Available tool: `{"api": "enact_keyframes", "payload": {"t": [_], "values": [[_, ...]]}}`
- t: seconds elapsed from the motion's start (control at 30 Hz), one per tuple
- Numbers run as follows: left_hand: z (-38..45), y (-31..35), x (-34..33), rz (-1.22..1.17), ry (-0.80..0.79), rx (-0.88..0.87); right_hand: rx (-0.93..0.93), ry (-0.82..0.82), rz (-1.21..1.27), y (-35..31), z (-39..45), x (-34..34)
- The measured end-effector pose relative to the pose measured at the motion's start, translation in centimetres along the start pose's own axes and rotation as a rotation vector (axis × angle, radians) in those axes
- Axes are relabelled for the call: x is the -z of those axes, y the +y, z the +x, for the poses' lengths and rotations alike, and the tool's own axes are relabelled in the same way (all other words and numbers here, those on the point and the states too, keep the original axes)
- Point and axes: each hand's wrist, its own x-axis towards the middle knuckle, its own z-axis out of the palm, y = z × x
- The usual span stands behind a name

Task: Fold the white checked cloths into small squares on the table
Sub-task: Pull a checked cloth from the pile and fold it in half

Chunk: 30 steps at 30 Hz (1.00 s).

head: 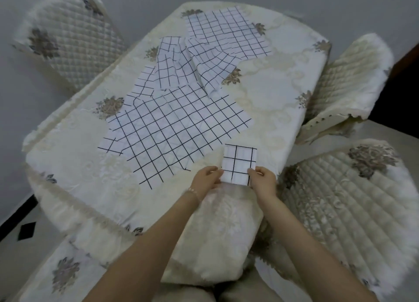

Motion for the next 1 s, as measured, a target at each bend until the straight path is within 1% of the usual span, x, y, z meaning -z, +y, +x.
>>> {"api": "enact_keyframes", "payload": {"t": [0.07, 0.1, 0.2, 0.27, 0.33, 0.4, 0.43, 0.5, 0.53, 0.57, 0.6, 0.7, 0.73, 0.8, 0.83, 0.87, 0.93, 0.97, 1.0], "values": [[1.0, 0.4, -2.3, -0.012, 0.02, 0.009, -0.021, 0.083, 0.0, 0.3, 0.7, 1.2], [1.5, 0.5, -3.2, 0.032, 0.038, -0.008, -0.028, 0.091, -0.006, 0.4, 0.9, 1.7], [2.3, 0.9, -4.9, 0.249, 0.116, -0.088, -0.007, 0.043, -0.076, 0.2, 1.1, 2.9], [2.5, 1.0, -5.4, 0.381, 0.134, -0.147, 0.056, 0.033, -0.145, -0.1, 0.8, 3.5], [2.4, 1.1, -5.6, 0.544, 0.11, -0.204, 0.14, 0.056, -0.237, -0.3, 0.4, 4.0], [2.4, 1.1, -5.4, 0.705, 0.094, -0.24, 0.243, 0.092, -0.394, 0.3, 0.4, 4.3], [2.3, 1.0, -5.4, 0.788, 0.113, -0.282, 0.31, 0.109, -0.491, 0.7, 0.6, 4.3], [2.4, 0.8, -5.4, 0.955, 0.171, -0.491, 0.435, 0.128, -0.634, 1.4, 1.2, 4.3], [2.5, 0.7, -5.6, 1.016, 0.188, -0.591, 0.465, 0.129, -0.662, 1.6, 1.5, 4.2], [2.6, 0.8, -5.8, 1.04, 0.204, -0.649, 0.469, 0.13, -0.666, 1.5, 1.7, 4.0], [2.7, 1.0, -6.1, 1.028, 0.196, -0.63, 0.445, 0.132, -0.663, 1.4, 1.9, 3.9], [3.0, 1.4, -6.7, 0.905, 0.139, -0.411, 0.345, 0.118, -0.669, 1.5, 2.6, 3.3], [3.1, 1.4, -6.8, 0.879, 0.126, -0.364, 0.333, 0.111, -0.649, 1.6, 2.7, 3.2], [3.4, 1.3, -6.8, 0.828, 0.123, -0.328, 0.326, 0.104, -0.597, 1.8, 2.6, 3.2], [3.4, 1.2, -6.7, 0.825, 0.13, -0.336, 0.33, 0.108, -0.595, 1.8, 2.5, 3.2], [3.4, 1.2, -6.7, 0.861, 0.149, -0.391, 0.352, 0.125, -0.621, 1.8, 2.5, 3.3], [3.9, 0.8, -6.4, 1.048, 0.221, -0.619, 0.456, 0.166, -0.702, 1.9, 2.7, 3.2], [4.3, 0.7, -6.5, 1.14, 0.251, -0.744, 0.515, 0.165, -0.721, 1.8, 2.8, 3.0], [4.6, 0.7, -6.6, 1.212, 0.246, -0.843, 0.568, 0.144, -0.727, 1.7, 3.1, 2.6]]}}
